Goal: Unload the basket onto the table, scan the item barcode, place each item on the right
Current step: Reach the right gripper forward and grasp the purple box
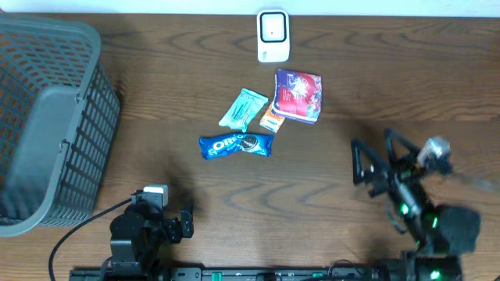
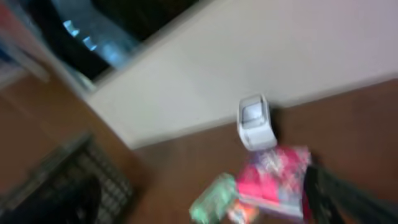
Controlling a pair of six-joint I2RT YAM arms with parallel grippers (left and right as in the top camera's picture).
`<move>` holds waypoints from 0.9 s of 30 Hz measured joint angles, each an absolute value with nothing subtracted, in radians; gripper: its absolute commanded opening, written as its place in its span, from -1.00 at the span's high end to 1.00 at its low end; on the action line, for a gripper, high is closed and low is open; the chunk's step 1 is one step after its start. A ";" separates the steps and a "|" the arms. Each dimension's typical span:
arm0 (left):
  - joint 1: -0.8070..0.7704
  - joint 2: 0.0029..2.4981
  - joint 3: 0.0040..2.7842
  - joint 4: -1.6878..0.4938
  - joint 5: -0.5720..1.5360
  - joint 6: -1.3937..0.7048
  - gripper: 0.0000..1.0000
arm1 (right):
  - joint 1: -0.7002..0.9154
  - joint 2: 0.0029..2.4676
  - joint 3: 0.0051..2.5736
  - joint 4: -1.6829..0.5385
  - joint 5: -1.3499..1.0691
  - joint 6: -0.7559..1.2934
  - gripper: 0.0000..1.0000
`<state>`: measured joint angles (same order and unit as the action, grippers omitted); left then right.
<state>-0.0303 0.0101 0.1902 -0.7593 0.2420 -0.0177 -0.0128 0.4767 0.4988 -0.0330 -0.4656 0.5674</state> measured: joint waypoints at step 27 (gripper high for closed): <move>-0.030 0.010 0.191 -0.760 0.242 -0.018 -0.96 | -0.041 2.031 1.493 -0.658 -0.734 0.239 -0.50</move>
